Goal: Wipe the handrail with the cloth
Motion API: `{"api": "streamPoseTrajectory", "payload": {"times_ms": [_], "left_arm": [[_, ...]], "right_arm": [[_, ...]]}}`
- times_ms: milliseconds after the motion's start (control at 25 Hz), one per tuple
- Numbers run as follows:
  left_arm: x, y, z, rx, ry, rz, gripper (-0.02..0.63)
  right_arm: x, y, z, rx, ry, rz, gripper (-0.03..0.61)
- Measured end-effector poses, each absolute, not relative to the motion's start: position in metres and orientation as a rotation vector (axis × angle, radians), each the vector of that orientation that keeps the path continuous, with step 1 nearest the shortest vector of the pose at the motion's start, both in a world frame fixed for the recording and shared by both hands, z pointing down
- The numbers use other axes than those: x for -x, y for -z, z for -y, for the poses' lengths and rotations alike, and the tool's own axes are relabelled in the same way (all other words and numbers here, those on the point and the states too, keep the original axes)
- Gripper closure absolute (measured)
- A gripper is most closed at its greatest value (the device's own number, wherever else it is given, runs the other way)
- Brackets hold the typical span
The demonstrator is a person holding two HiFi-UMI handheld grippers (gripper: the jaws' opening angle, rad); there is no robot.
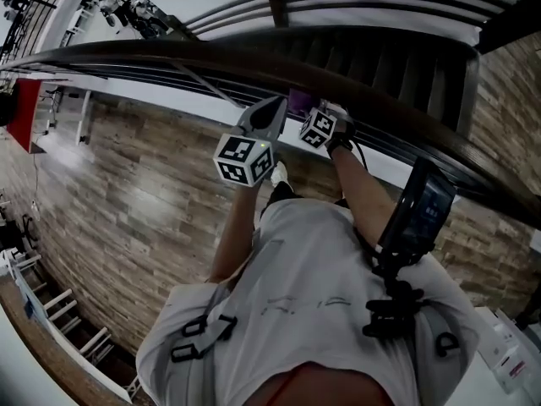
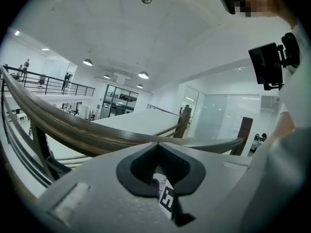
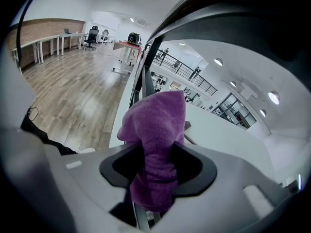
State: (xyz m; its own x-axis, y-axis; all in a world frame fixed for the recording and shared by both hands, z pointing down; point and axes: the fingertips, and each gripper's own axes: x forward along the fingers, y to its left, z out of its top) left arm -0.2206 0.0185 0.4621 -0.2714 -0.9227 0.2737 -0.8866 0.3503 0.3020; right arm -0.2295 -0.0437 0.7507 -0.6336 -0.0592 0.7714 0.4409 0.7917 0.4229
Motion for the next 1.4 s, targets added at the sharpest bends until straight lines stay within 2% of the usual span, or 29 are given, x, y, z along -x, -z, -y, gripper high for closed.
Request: {"api": "streamPoseTrajectory", "payload": {"times_ms": [1400], "left_arm": [[0.065,-0.469,0.105,-1.916,0.0,1.915,0.614]], "right_arm": [[0.066,-0.746,0.171,0.006,0.679,2.147,0.376]]}}
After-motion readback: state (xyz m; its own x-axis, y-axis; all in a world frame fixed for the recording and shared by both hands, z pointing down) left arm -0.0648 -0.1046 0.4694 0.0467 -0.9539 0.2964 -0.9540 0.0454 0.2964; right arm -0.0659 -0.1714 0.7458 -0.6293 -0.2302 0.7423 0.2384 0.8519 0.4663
